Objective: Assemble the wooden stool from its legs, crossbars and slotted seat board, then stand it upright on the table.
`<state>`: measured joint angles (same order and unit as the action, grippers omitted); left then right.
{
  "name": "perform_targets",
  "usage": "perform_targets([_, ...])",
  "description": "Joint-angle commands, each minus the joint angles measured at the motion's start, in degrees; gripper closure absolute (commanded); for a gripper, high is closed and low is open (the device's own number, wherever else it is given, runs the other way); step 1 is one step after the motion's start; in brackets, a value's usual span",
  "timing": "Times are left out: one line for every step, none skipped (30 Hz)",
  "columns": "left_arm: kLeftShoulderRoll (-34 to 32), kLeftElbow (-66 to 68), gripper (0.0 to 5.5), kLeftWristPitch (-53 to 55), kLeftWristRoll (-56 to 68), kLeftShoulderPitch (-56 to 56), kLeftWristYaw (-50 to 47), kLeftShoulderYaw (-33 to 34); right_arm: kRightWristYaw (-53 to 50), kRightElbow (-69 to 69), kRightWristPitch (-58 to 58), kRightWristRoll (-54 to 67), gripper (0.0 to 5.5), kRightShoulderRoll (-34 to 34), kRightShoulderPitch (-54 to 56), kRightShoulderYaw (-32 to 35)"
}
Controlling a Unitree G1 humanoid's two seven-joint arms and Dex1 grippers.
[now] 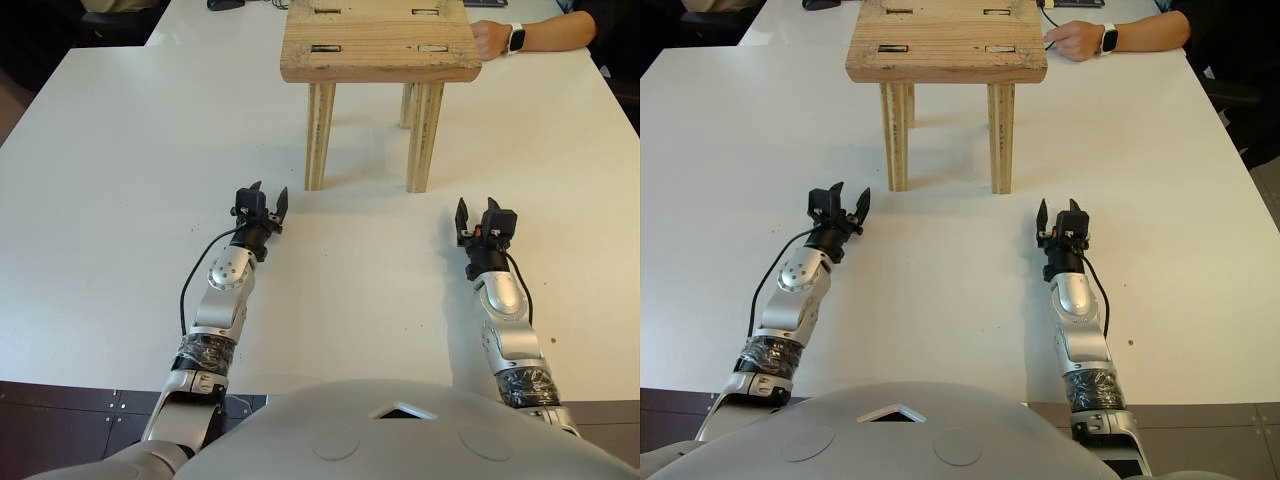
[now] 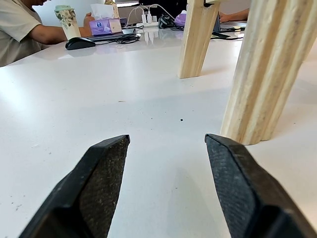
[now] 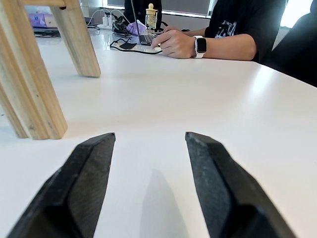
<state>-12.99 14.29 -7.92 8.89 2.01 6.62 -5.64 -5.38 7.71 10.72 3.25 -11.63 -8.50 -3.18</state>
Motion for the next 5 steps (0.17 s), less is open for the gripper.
perform_targets([1.8, 3.4, 2.66, -1.8, -2.4, 2.2, 0.0, 0.7, -0.4, 5.2, 3.6, -4.6, 2.89, 0.5, 1.6, -0.2])
perform_targets([2.1, 3.7, 2.66, -2.2, -2.9, 2.2, 0.1, 0.7, -0.6, 6.1, 4.3, -5.4, 2.89, 0.7, 1.9, -0.1])
perform_targets([2.4, 4.1, 2.66, -2.6, -3.4, 2.2, 0.2, 0.7, -0.9, 7.1, 5.0, -6.2, 2.89, 0.9, 2.1, 0.0])
perform_targets([2.7, 4.5, 2.66, -3.0, -3.8, 2.2, 0.2, 0.8, -1.1, 8.1, 5.6, -6.8, 2.89, 1.0, 2.5, 0.1])
perform_targets([3.0, 4.9, 2.66, -3.3, -4.1, 2.3, 0.2, 0.9, -1.2, 8.8, 6.1, -7.1, 2.89, 1.2, 2.7, 0.2])
